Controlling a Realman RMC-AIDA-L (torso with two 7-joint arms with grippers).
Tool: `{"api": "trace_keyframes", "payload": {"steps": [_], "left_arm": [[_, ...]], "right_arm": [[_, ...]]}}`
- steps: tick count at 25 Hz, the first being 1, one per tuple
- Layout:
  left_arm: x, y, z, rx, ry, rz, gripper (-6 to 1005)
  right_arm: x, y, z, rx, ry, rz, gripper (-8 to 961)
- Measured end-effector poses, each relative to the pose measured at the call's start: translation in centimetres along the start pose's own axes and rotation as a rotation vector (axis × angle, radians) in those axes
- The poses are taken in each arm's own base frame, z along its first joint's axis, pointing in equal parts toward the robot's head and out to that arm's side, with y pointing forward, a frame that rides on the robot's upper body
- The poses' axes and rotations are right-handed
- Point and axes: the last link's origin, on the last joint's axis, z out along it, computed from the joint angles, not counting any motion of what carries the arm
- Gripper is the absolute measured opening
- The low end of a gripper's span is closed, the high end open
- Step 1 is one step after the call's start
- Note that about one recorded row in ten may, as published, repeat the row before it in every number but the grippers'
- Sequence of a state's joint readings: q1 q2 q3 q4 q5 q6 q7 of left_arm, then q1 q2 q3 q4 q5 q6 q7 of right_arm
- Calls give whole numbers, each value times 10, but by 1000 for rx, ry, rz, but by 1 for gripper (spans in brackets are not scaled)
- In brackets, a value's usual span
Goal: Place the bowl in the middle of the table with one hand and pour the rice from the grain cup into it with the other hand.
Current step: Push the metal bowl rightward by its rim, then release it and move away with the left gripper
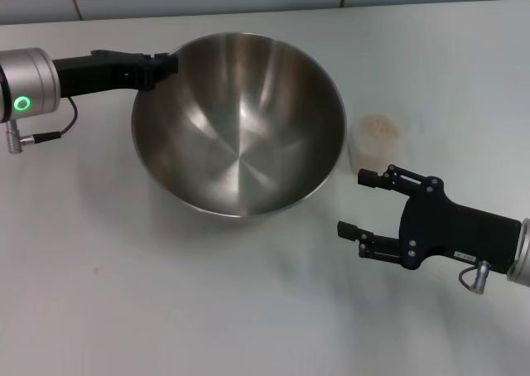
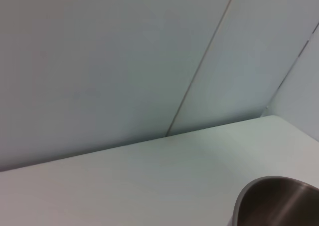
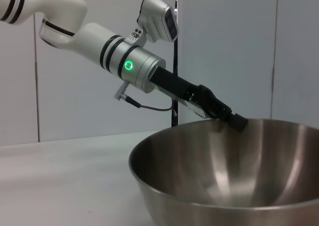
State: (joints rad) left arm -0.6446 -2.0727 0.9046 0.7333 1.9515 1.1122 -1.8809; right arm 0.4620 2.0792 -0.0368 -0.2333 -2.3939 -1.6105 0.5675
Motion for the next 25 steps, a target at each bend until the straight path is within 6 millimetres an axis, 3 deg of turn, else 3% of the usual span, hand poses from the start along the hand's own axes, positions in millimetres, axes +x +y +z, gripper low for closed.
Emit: {"api": "trace_keyframes", "payload": {"steps": [25], "left_arm": [[-13, -6, 9, 38, -22, -14, 86]], "right_arm": [[0, -1, 0, 1, 1, -2, 783]]}}
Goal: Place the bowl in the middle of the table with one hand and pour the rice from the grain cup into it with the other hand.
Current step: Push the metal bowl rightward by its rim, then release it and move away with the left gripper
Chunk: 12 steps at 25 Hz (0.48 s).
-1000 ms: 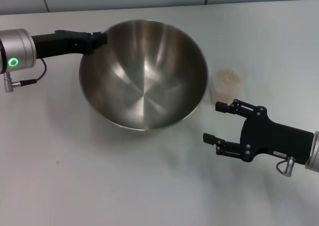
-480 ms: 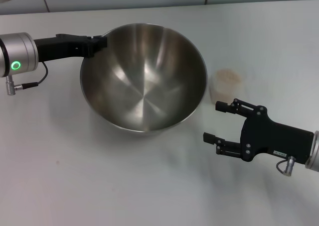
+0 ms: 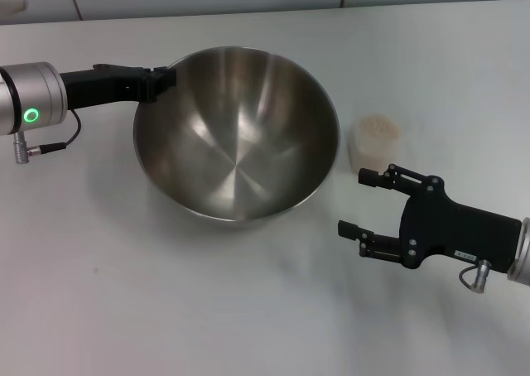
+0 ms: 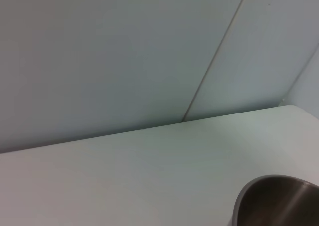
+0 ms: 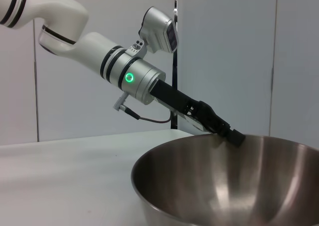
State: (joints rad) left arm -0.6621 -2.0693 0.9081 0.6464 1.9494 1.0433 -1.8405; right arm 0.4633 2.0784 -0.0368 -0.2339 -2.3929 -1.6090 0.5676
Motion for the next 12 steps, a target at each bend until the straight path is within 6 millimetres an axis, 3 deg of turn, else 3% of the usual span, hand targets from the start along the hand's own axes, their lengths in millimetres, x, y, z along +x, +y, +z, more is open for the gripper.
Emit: {"api": "trace_keyframes", "payload": {"steps": [12], "left_arm": [[0, 0, 0, 0, 8, -10, 94]], "right_arm": [[0, 0, 0, 0, 0, 0, 782]]}}
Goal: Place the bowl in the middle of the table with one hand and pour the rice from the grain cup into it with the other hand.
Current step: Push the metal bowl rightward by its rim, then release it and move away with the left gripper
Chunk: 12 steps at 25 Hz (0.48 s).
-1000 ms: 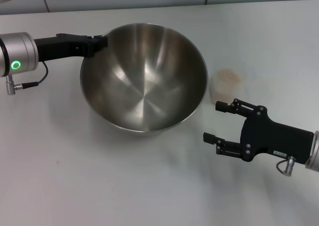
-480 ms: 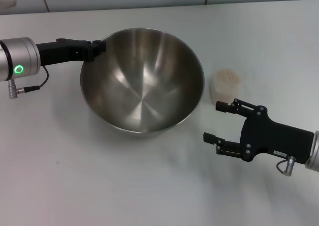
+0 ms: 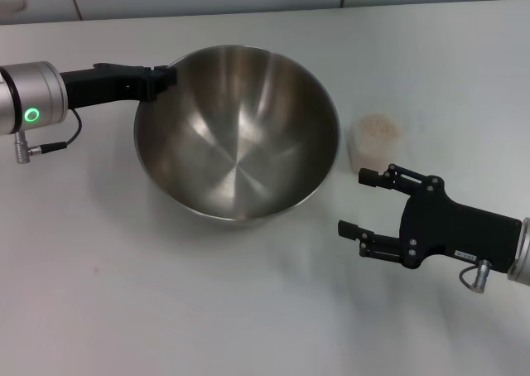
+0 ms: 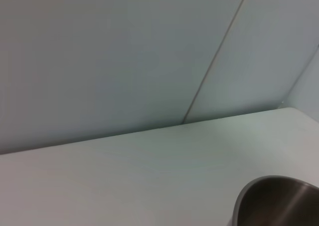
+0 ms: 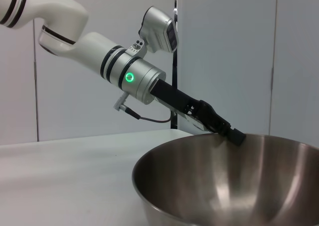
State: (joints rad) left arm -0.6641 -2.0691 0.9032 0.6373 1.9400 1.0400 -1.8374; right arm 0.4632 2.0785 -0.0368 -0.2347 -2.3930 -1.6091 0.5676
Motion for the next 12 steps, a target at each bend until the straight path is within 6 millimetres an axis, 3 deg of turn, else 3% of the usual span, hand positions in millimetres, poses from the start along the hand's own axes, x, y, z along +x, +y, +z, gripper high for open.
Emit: {"api": "trace_keyframes", "payload": {"steps": [11, 12], "left_arm": [[-1, -3, -1, 13, 13, -33, 101], [-2, -3, -2, 13, 14, -36, 149]], "right_arm": [[-1, -1, 1, -2, -1, -3, 782], [-1, -1, 1, -2, -2, -3, 782]]}}
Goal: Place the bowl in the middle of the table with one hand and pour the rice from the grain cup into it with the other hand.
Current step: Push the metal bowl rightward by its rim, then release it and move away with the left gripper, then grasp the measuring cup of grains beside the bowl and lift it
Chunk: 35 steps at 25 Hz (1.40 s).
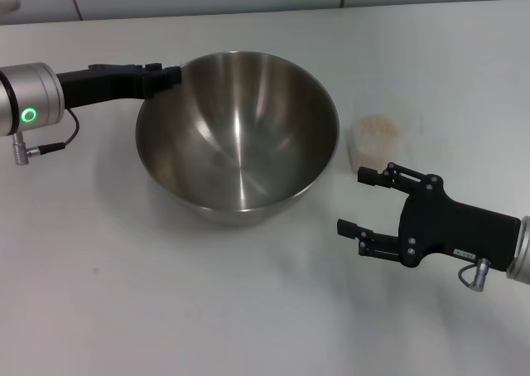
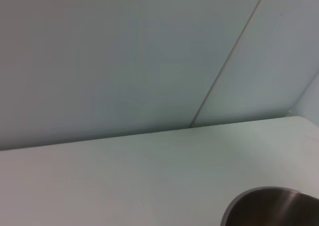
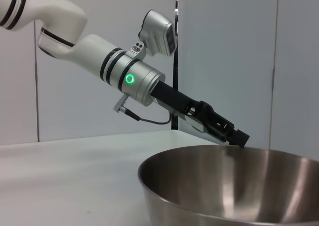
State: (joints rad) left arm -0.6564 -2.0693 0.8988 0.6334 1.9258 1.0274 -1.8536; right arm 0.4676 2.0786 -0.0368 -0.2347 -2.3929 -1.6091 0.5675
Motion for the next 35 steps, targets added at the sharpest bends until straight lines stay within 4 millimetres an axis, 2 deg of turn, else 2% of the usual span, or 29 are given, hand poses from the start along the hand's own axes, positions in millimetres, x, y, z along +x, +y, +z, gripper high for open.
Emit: {"api": "trace_keyframes", "payload": {"steps": [4, 9, 12, 13, 14, 16, 17, 21, 23, 24, 25, 26, 27, 30, 31, 32, 34, 35], "left_arm": [[1, 0, -1, -1, 9, -8, 339], [3, -2, -5, -6, 45, -32, 475], [9, -4, -18, -23, 124, -69, 515], [11, -4, -32, -43, 194, -88, 521], [8, -3, -46, -77, 260, -87, 573], [5, -1, -52, -96, 291, -82, 676], [-2, 3, -68, -147, 373, -70, 728], [-21, 14, -99, -224, 514, 11, 764], [-29, 18, -106, -238, 543, 45, 781], [-43, 24, -117, -251, 587, 106, 790], [-43, 24, -117, -251, 587, 106, 799], [-68, 32, -131, -251, 639, 196, 808], [-84, 37, -140, -244, 661, 268, 808], [-106, 46, -149, -235, 669, 382, 808], [-119, 49, -151, -220, 662, 422, 808], [-119, 49, -151, -220, 662, 422, 808], [-137, 51, -151, -190, 649, 425, 808], [-137, 51, -151, -190, 649, 425, 808]], "right_arm": [[0, 0, 0, -1, -1, -1, 782], [0, 0, 0, -1, -1, -1, 782], [0, -1, 0, 0, 0, -2, 782], [0, -1, 0, 1, 0, -2, 782], [0, -1, 0, 2, 1, -2, 782], [0, -1, 0, 5, 0, -3, 782], [0, -2, 0, 11, -1, -2, 782], [0, -3, 1, 14, 1, -3, 782], [-1, -3, 1, 13, 0, -3, 782], [-1, -3, 2, 13, 0, -4, 782], [-1, -3, 2, 12, -1, -5, 782], [-1, -4, 2, 12, -1, -6, 782], [-2, -4, 2, 13, -2, -6, 782], [-2, -5, 2, 22, -8, -7, 782], [-2, -5, 2, 22, -9, -7, 782], [-2, -5, 2, 22, -9, -7, 783], [-2, -5, 3, 22, -10, -6, 783], [-2, -5, 3, 22, -10, -6, 783]]}}
